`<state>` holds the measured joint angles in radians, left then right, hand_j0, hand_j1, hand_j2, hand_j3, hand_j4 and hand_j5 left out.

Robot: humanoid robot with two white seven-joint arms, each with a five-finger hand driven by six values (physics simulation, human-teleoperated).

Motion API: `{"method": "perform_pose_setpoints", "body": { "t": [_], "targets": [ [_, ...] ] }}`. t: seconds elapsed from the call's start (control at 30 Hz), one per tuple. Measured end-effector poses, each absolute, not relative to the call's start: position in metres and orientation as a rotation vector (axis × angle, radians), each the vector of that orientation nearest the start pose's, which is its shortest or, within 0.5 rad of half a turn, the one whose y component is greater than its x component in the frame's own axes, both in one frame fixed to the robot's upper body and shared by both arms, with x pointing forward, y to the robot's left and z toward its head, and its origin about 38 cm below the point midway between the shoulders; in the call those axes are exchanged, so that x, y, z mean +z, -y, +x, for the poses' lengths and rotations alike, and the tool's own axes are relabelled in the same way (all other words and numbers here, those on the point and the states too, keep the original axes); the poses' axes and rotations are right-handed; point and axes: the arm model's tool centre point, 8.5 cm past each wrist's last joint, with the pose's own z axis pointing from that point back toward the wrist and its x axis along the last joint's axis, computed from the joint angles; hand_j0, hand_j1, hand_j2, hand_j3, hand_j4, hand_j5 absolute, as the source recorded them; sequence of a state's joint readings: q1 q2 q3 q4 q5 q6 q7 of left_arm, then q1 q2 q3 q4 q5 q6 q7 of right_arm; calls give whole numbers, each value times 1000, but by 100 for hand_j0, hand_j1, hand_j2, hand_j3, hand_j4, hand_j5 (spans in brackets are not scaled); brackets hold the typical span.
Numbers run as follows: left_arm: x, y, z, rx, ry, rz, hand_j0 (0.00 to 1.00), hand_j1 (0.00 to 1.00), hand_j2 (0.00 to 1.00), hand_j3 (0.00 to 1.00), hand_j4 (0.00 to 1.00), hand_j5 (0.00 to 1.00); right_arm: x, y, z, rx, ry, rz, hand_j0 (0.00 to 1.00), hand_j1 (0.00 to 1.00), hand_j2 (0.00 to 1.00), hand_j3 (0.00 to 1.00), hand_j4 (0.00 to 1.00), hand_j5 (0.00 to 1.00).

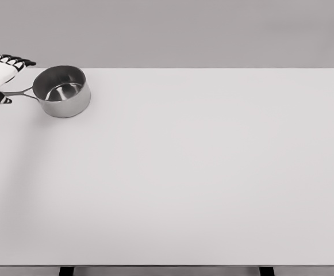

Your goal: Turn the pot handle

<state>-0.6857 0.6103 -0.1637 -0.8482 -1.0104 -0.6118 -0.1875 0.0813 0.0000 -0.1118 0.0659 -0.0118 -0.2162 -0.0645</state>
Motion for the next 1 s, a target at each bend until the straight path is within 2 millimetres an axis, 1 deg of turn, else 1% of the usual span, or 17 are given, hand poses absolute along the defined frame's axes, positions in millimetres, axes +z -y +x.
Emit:
{"method": "perform_pose_setpoints", "body": {
  "t": [0.1, 0.23, 0.27, 0.5, 0.7, 0.73, 0.87, 1.0],
  "targets": [
    [184, -449, 500, -1619, 1192, 959, 100, 100, 100, 100, 100, 100, -256, 277, -54, -122, 70, -167, 100, 100, 100, 100, 100, 100],
    [180, -446, 501, -1631, 1176, 956, 100, 100, 100, 100, 100, 100, -256, 277, -54, -122, 70, -167, 100, 100, 100, 100, 100, 100],
    [183, -445, 503, -1632, 1178, 962, 100, 100, 100, 100, 100, 100, -256, 277, -54, -122, 70, -167, 100, 100, 100, 100, 100, 100],
    [186, -446, 508, -1637, 1163, 973, 100, 100, 100, 100, 100, 100, -256, 277, -54, -122, 70, -167, 100, 100, 100, 100, 100, 100],
    [183, -441, 511, -1651, 1150, 971, 100, 100, 100, 100, 100, 100, -256, 277, -54, -122, 70, -167, 100, 100, 100, 100, 100, 100],
    [187, -441, 513, -1647, 1154, 977, 100, 100, 100, 100, 100, 100, -256, 277, -54, -122, 70, -167, 100, 100, 100, 100, 100, 100],
    [184, -444, 514, -1637, 1147, 974, 100, 100, 100, 100, 100, 100, -256, 277, -54, -122, 70, -167, 100, 100, 100, 100, 100, 100],
    [186, -445, 515, -1634, 1147, 978, 100, 100, 100, 100, 100, 100, -256, 277, -54, -122, 70, -167, 100, 100, 100, 100, 100, 100]
  ]
}}
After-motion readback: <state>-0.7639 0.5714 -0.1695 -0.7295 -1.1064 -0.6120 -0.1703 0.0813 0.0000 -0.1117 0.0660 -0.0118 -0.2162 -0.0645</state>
